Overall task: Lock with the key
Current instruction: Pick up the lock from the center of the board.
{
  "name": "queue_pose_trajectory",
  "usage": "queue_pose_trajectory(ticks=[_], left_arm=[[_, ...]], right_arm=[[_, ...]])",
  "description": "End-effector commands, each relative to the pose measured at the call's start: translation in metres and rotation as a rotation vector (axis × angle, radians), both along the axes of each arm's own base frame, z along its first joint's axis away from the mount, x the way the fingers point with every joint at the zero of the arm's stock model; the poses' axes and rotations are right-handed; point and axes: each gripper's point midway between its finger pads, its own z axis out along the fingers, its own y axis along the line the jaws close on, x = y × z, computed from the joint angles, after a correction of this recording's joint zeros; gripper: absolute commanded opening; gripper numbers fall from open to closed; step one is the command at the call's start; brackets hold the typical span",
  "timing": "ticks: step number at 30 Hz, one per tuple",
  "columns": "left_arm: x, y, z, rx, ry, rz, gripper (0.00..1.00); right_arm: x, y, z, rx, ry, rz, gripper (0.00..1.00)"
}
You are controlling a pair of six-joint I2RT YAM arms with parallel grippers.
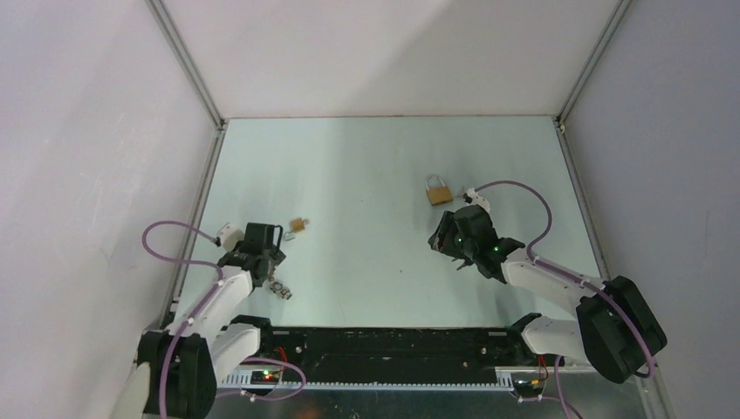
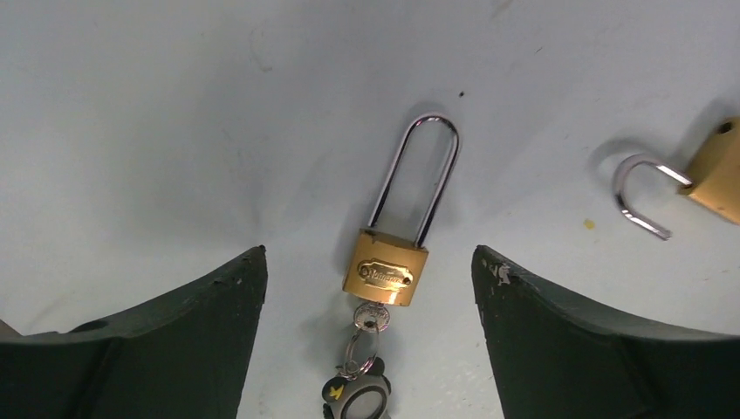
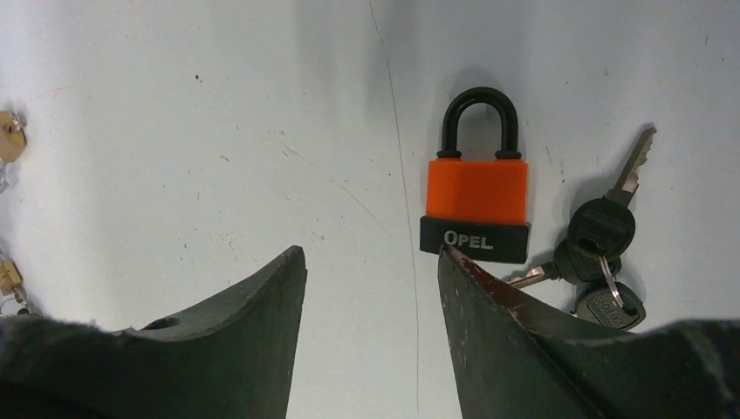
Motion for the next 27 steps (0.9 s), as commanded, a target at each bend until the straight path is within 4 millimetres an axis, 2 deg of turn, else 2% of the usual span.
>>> queue_pose_trajectory(ticks=[1,6,15,25,26,27], left_arm=[[0.005,-0.005,-0.002,-0.038,0.025,0.000,0.88],[0.000,-0.006,-0.008,-0.034,0.073,-0.010,0.79],[0.010,-0.008,-0.006,-0.019,0.121,-0.060,0.49],[0.011,-0.026,-0.013,-0.002,0.167,-0.138,0.33],[0.011,-0.027,-0.014,0.000,0.168,-0.146,0.25],[0.011,-0.028,-0.013,0.001,0.167,-0.150,0.22]], right_arm=[[0.020,0.007,0.024,0.060,-0.064,-0.014,0.60],[0.024,0.009,0.030,0.090,-0.077,-0.013,0.60],[0.022,0.010,0.036,0.106,-0.085,-0.007,0.58],[0.021,0.009,0.040,0.110,-0.091,-0.010,0.58],[0.020,0.009,0.039,0.109,-0.090,-0.010,0.58],[0.020,0.009,0.039,0.110,-0.089,-0.008,0.58]])
